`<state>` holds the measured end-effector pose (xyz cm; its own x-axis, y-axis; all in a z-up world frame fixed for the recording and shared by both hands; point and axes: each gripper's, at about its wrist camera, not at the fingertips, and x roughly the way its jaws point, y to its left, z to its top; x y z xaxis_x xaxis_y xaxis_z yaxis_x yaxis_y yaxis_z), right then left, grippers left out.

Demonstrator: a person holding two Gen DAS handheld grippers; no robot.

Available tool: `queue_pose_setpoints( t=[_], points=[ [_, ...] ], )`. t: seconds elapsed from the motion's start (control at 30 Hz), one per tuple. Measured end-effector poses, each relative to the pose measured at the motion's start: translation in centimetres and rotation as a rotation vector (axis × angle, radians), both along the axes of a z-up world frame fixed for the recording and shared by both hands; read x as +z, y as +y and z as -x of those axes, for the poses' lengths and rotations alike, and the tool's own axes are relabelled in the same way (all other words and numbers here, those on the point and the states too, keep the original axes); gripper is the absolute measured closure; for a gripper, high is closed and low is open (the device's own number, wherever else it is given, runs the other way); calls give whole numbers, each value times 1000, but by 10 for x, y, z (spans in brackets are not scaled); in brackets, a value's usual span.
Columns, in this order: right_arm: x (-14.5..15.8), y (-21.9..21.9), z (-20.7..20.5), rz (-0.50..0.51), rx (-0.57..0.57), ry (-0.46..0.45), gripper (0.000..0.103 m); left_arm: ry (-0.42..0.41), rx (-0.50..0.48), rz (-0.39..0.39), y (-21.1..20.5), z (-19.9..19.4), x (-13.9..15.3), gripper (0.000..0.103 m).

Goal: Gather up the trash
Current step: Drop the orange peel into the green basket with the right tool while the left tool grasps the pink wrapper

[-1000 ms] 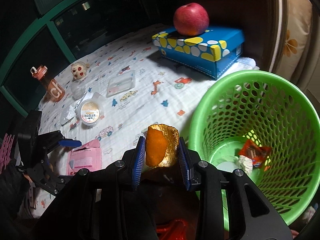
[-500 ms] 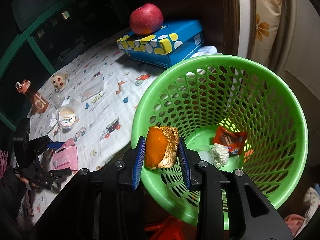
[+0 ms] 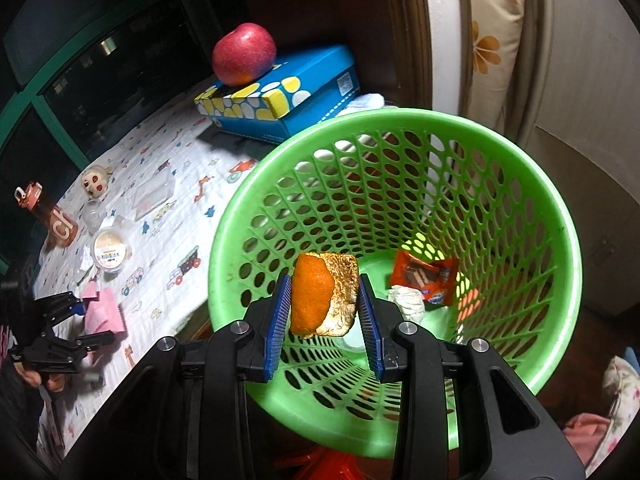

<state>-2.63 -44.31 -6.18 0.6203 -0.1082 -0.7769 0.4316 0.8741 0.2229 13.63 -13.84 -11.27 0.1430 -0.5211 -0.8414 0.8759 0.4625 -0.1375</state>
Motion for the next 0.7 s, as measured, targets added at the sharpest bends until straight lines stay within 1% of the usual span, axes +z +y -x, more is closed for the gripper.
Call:
queue_pose_setpoints(
  t=[0.17, 0.23, 0.3, 0.43, 0.5, 0.7],
  points=[
    [-4, -12, 6, 4, -27, 11, 66, -10, 10, 34, -7, 6, 22, 43],
    [-5, -15, 9, 6, -37, 11, 61, -9, 12, 46, -14, 8, 31, 43],
    [-4, -20, 12, 7, -49, 9, 53, -9, 3, 70, -22, 12, 42, 43],
    [-2, -26, 19, 9, -63, 0, 51, -16, -22, 104, -47, 22, 61, 43],
    [0, -28, 25, 12, -70, -6, 46, -18, -33, 114, -62, 27, 70, 43],
    [7, -32, 39, 27, -84, -27, 41, 5, -61, 149, -108, 36, 90, 43]
  ],
)
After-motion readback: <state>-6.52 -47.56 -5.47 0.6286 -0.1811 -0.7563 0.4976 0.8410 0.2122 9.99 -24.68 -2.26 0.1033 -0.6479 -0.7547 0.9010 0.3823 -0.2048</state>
